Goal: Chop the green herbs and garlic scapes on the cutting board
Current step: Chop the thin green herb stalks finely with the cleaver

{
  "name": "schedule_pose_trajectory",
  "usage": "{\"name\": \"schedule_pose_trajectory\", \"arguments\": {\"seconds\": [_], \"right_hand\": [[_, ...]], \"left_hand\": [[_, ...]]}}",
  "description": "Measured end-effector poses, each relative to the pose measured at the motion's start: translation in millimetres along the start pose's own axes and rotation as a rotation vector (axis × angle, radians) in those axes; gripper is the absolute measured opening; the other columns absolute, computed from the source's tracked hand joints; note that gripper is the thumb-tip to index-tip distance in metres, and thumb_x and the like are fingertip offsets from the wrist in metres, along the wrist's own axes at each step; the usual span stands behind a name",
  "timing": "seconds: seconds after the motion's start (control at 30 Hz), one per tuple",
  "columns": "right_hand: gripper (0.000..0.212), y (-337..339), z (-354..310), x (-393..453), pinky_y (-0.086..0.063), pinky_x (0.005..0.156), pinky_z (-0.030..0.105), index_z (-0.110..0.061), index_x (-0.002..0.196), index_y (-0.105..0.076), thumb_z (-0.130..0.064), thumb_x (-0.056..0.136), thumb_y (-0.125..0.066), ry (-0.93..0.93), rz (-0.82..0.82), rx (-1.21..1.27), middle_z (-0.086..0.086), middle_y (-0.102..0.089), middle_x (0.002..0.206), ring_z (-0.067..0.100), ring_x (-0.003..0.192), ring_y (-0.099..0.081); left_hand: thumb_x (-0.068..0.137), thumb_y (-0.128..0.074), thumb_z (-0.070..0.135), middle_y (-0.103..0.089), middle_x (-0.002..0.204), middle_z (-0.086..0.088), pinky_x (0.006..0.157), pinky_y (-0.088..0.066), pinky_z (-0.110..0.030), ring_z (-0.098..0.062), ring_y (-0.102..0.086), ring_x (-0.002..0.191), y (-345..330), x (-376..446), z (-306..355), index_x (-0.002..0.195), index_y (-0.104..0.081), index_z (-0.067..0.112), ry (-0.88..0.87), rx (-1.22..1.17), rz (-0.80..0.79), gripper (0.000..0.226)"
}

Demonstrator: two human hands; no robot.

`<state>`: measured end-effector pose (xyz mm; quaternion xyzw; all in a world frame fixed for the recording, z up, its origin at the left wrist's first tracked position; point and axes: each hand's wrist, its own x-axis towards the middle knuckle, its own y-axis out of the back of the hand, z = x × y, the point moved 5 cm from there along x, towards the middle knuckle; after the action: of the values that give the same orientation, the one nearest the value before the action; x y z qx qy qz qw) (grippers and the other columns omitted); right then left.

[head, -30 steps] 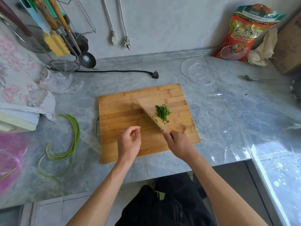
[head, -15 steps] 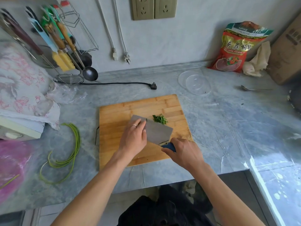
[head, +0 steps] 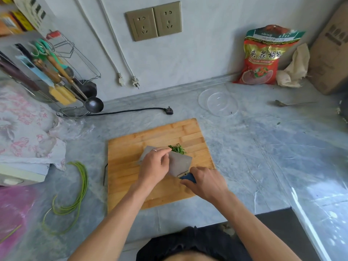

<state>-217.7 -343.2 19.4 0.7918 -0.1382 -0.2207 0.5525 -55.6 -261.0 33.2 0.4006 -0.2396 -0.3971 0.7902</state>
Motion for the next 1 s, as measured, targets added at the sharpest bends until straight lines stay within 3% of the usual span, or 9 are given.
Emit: {"name": "schedule_pose_trajectory", "arguments": {"seconds": [0.1, 0.23, 0.3, 0.47, 0.63, 0.73, 0.83, 0.93, 1.0], "right_hand": [[0.049, -3, 4, 4, -0.038, 0.057, 0.032, -0.02, 0.084, -0.042, -0.068, 0.092, -0.038, 0.04, 0.022, 0.008, 0.001, -0.063, 0.085, 0.023, 0.072, -0.06], [0.051, -4, 7, 7, -0.04, 0.057, 0.032, -0.018, 0.081, -0.043, -0.068, 0.093, -0.037, 0.069, 0.039, 0.01, 0.001, -0.062, 0.081, 0.021, 0.063, -0.052], [0.05, -3, 7, 8, -0.04, 0.058, 0.033, -0.018, 0.081, -0.043, -0.067, 0.093, -0.039, 0.093, 0.032, 0.005, 0.001, -0.062, 0.082, 0.023, 0.066, -0.056], [0.052, -3, 6, 10, -0.041, 0.059, 0.032, -0.015, 0.09, -0.055, -0.065, 0.094, -0.039, 0.119, 0.024, -0.026, 0.002, -0.062, 0.086, 0.026, 0.074, -0.063], [0.052, -1, -1, 9, -0.043, 0.058, 0.032, -0.015, 0.092, -0.058, -0.064, 0.094, -0.04, 0.18, 0.044, -0.042, 0.001, -0.063, 0.085, 0.025, 0.071, -0.063], [0.052, -1, 3, 8, -0.04, 0.057, 0.031, -0.016, 0.085, -0.053, -0.066, 0.093, -0.038, 0.159, 0.047, -0.025, -0.001, -0.06, 0.081, 0.023, 0.065, -0.058], [0.05, -3, 11, 7, -0.038, 0.056, 0.03, -0.02, 0.079, -0.046, -0.067, 0.093, -0.037, 0.038, 0.054, 0.055, -0.005, -0.057, 0.074, 0.019, 0.06, -0.05], [0.049, -6, 23, 7, -0.036, 0.051, 0.029, -0.018, 0.074, -0.047, -0.064, 0.092, -0.043, -0.1, 0.084, 0.266, -0.007, -0.049, 0.061, 0.017, 0.054, -0.047], [0.053, -3, 25, 6, -0.035, 0.048, 0.027, -0.015, 0.07, -0.05, -0.062, 0.093, -0.042, -0.134, 0.133, 0.442, -0.004, -0.05, 0.055, 0.014, 0.048, -0.045]], "left_hand": [[0.085, -0.046, -0.009, -0.066, 0.129, 0.0, 0.102, -0.048, -0.028, -0.017, -0.059, 0.122, -15, -1, 8, 0.122, -0.07, 0.012, -0.245, 0.096, -0.203, 0.049], [0.09, -0.038, -0.007, -0.05, 0.147, -0.003, 0.115, -0.034, -0.028, -0.015, -0.044, 0.138, -23, 20, 10, 0.142, -0.052, 0.011, -0.252, 0.173, -0.346, 0.056], [0.091, -0.037, -0.007, -0.047, 0.149, -0.004, 0.116, -0.033, -0.03, -0.017, -0.041, 0.14, -21, 28, 10, 0.144, -0.048, 0.01, -0.231, 0.188, -0.328, 0.057], [0.085, -0.044, -0.012, -0.062, 0.134, -0.003, 0.106, -0.045, -0.035, -0.019, -0.054, 0.127, -20, 11, 17, 0.13, -0.064, 0.011, -0.313, 0.153, -0.221, 0.054], [0.094, -0.039, -0.003, -0.051, 0.146, -0.006, 0.117, -0.03, -0.029, -0.02, -0.043, 0.138, -24, 14, 12, 0.143, -0.048, 0.007, -0.305, 0.208, -0.265, 0.052], [0.092, -0.04, -0.004, -0.056, 0.142, -0.004, 0.114, -0.036, -0.031, -0.019, -0.048, 0.133, -10, 17, 5, 0.14, -0.053, 0.01, -0.232, 0.186, -0.129, 0.052], [0.087, -0.045, -0.009, -0.067, 0.125, -0.005, 0.1, -0.05, -0.04, -0.021, -0.058, 0.118, 4, 8, 4, 0.125, -0.066, 0.008, -0.202, 0.081, 0.076, 0.047], [0.085, -0.05, -0.006, -0.07, 0.109, -0.006, 0.088, -0.053, -0.034, -0.022, -0.063, 0.101, 18, -7, 2, 0.109, -0.072, 0.004, -0.188, 0.026, 0.359, 0.034], [0.085, -0.053, -0.006, -0.069, 0.104, -0.005, 0.086, -0.051, -0.03, -0.021, -0.063, 0.096, 18, -18, 1, 0.105, -0.072, 0.004, -0.216, 0.045, 0.45, 0.029]]}}
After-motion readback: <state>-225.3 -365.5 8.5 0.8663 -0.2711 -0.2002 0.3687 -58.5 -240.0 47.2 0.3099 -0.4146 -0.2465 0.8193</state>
